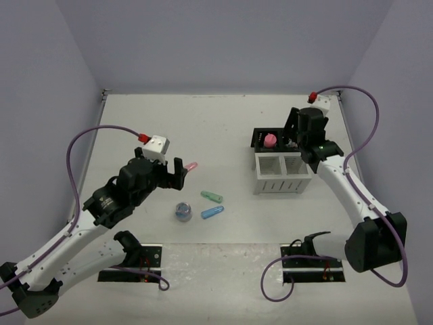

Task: Sort the stationery into containers
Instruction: Place the pen in the storage box, then pick up the stationery from the center of the board, then place the stationery in the storage box, then pick up the stationery from the center of the board.

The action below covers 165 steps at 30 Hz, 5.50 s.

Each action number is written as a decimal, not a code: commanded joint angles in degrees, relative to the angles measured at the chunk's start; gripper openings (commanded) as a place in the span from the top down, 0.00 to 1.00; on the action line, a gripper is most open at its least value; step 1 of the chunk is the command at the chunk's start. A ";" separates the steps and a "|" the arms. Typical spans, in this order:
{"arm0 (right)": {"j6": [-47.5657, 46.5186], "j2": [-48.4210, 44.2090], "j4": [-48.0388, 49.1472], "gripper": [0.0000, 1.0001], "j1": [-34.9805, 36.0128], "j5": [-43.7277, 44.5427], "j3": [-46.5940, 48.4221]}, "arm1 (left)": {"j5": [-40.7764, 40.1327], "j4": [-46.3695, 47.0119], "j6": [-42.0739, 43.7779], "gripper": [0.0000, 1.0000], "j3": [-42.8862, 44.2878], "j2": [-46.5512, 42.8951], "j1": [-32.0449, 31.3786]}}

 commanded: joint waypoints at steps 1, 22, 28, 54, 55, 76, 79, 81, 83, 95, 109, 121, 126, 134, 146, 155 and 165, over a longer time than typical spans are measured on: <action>0.32 -2.59 0.07 0.27 0.04 -2.68 -0.02 | -1.75 1.52 0.42 0.00 -0.35 0.91 0.33; -10.74 6.38 -15.10 0.25 37.50 -22.89 8.08 | -23.36 -5.01 -9.72 0.00 2.94 -1.23 3.32; -11.82 21.53 -17.86 0.10 40.78 -20.27 14.39 | -19.17 -2.30 -5.79 0.00 -0.15 -3.83 3.41; -15.86 48.52 -24.56 0.69 42.76 -19.66 27.39 | -14.76 -1.82 -4.24 0.00 -0.35 -2.59 3.40; -15.77 48.64 -24.15 0.71 42.76 -18.61 27.56 | -14.84 -1.82 -4.24 0.00 -0.43 -2.68 3.41; -7.43 -2.43 3.77 1.00 39.34 11.54 2.16 | -14.25 -1.29 -3.89 0.00 -0.79 -3.09 3.36; -6.25 -8.18 11.53 1.00 35.67 15.57 -5.08 | -13.82 -1.20 -3.80 0.00 -0.79 -2.82 3.37; -4.96 -9.45 13.25 1.00 31.05 13.70 -8.61 | -13.54 -1.20 -3.80 0.00 -0.79 -2.60 3.40; -2.92 -9.84 14.30 1.00 28.02 12.08 -10.67 | -13.58 -1.25 -3.80 0.00 -0.79 -2.56 3.32; 0.60 -6.21 22.15 0.96 24.91 13.46 -18.11 | -13.20 -1.00 -3.73 0.00 -1.04 -3.00 3.32; 3.22 -13.45 20.37 0.46 25.00 12.79 -23.29 | -13.01 -1.00 -3.98 0.00 -0.88 -1.72 3.32; -0.14 -28.06 11.53 0.26 25.00 2.53 -20.15 | -4.53 -0.52 -9.45 0.00 6.80 27.14 5.00; -3.81 -28.77 8.67 0.24 25.00 -7.64 -18.43 | 4.60 -1.08 -5.10 0.00 17.61 47.40 9.01; -6.88 -30.23 6.30 0.22 25.00 -14.75 -18.69 | 4.64 -8.77 7.91 0.00 27.34 59.93 12.32; -6.83 -33.62 7.65 0.18 25.00 -17.62 -20.81 | 10.80 -10.49 9.05 0.29 25.52 70.16 16.50; -6.14 -34.14 8.06 0.18 25.00 -17.93 -21.03 | 12.48 -9.99 7.98 0.92 24.17 71.10 15.63; 0.43 -32.49 10.59 0.16 25.00 -27.87 -20.45 | 13.23 -1.01 2.12 1.00 20.37 57.07 14.74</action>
